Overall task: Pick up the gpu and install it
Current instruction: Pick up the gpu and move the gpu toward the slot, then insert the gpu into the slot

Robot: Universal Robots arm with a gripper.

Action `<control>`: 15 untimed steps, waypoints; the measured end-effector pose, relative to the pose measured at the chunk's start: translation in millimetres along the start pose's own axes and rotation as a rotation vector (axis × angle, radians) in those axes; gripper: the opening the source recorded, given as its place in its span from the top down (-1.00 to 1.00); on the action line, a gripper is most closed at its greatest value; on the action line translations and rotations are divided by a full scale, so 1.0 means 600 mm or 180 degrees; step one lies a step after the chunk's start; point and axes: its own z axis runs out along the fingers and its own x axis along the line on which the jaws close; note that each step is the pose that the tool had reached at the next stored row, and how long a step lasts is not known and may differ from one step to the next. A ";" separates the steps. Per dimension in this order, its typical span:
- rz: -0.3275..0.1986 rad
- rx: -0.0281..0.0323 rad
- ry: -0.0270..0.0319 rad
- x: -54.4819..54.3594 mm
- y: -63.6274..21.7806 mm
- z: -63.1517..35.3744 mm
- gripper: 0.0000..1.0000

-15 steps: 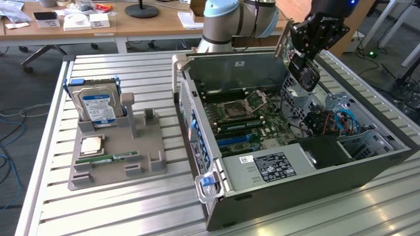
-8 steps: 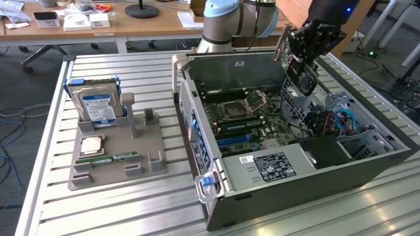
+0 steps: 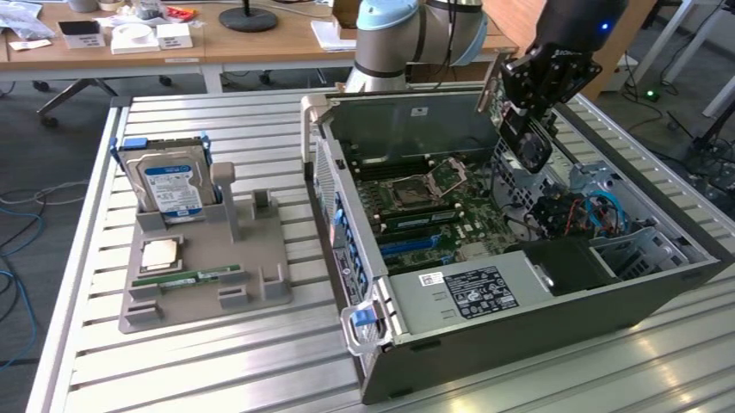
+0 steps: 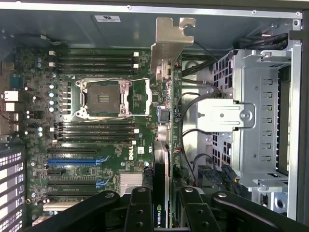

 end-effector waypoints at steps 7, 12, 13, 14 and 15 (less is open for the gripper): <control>0.0000 -0.0001 0.0000 0.000 0.000 0.000 0.48; -0.0002 0.0000 0.0000 0.000 0.000 0.000 0.48; -0.0008 -0.0001 0.0000 0.000 0.000 0.000 0.48; -0.0022 -0.0001 0.0001 0.000 0.000 0.001 0.48; -0.0043 -0.0002 0.0002 0.000 0.000 0.001 0.48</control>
